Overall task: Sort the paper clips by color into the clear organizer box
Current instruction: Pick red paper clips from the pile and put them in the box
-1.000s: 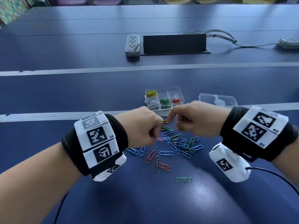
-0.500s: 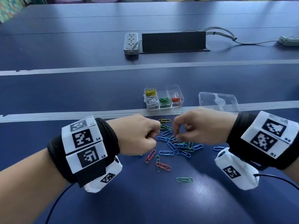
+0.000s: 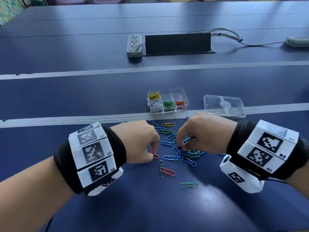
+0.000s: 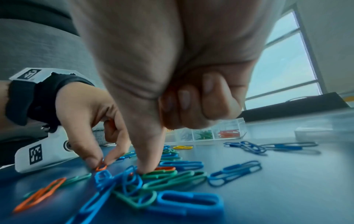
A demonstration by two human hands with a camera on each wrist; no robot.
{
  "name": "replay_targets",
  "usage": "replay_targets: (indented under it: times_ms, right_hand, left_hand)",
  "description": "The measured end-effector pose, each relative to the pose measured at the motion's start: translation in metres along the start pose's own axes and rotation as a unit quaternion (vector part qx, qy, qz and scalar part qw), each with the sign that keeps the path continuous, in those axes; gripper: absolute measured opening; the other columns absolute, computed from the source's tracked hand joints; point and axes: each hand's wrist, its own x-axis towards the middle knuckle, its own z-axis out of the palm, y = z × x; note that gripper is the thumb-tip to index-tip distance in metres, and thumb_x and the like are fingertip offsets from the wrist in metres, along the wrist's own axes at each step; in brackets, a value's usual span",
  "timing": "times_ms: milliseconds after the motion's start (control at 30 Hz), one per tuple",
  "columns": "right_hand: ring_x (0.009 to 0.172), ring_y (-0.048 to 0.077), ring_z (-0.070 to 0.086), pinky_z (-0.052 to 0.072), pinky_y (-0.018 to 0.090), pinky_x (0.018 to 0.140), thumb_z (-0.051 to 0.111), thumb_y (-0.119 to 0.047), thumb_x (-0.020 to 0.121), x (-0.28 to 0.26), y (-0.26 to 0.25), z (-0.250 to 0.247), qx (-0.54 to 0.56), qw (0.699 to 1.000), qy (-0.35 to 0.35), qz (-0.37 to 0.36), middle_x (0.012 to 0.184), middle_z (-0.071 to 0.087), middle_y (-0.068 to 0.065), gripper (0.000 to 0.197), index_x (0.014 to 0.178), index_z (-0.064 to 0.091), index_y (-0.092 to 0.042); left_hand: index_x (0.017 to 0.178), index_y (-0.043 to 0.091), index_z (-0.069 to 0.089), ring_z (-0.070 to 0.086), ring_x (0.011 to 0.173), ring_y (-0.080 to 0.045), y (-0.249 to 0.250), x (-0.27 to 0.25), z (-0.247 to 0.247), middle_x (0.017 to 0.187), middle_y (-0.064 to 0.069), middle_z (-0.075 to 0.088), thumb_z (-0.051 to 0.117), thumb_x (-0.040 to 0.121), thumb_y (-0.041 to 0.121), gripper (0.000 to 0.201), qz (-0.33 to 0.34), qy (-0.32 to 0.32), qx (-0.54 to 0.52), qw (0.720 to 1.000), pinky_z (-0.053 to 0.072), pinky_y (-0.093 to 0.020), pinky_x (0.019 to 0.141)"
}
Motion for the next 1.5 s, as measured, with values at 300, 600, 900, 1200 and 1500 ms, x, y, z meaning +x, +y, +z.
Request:
replay_targets:
  times_ms: [300,600,900,1200,1500]
  right_hand:
    - [0.09,0.024,0.06,0.05,0.03,0.071,0.054,-0.032,0.081,0.001,-0.007,0.007,-0.088,0.996,-0.026,-0.018,0.087,0.064,-0.002,0.019,0.093,0.066,-0.025]
    - [0.075,0.015,0.05,0.043,0.023,0.067,0.059,-0.036,0.084,0.0,0.001,-0.002,-0.077,0.996,-0.027,-0.038,0.066,0.051,-0.01,0.017,0.097,0.069,-0.031]
    - [0.084,0.022,0.058,0.048,0.029,0.069,0.055,-0.038,0.08,-0.001,-0.004,0.005,-0.104,0.994,-0.021,-0.018,0.076,0.054,-0.005,0.017,0.088,0.064,-0.026]
    - [0.075,0.015,0.042,0.032,0.024,0.056,0.055,-0.042,0.088,-0.001,-0.005,0.0,-0.13,0.99,-0.052,-0.014,0.062,0.036,-0.012,0.023,0.102,0.065,-0.027]
    - [0.055,0.02,0.042,0.032,0.029,0.051,0.035,-0.032,0.084,0.003,-0.008,-0.001,-0.033,0.999,0.037,0.006,0.057,0.044,0.005,0.031,0.064,0.045,-0.011]
  left_hand:
    - [0.076,0.028,0.055,0.038,0.059,-0.003,0.0,0.001,0.005,0.059,0.012,0.04,0.06,0.078,0.036,0.009,0.006,-0.004,0.005,1.0,0.039,-0.022,0.065]
    - [0.068,0.023,0.047,0.038,0.058,-0.005,-0.003,0.0,0.005,0.058,0.009,0.04,0.058,0.079,0.03,0.017,0.011,-0.002,-0.003,1.0,0.034,-0.022,0.062]
    - [0.06,0.02,0.028,0.029,0.053,-0.014,-0.012,-0.003,-0.001,0.055,0.003,0.035,0.047,0.078,0.01,0.027,-0.028,0.051,-0.089,0.994,0.025,-0.026,0.049]
    - [0.064,0.022,0.031,0.031,0.055,-0.014,-0.007,-0.002,0.0,0.057,0.003,0.038,0.035,0.087,0.005,0.029,-0.036,0.034,-0.134,0.99,0.028,-0.028,0.053]
    - [0.066,0.013,0.045,0.038,0.055,-0.012,-0.022,-0.005,-0.013,0.056,0.001,0.042,0.038,0.088,0.013,0.022,-0.11,0.064,-0.139,0.982,0.033,-0.025,0.055]
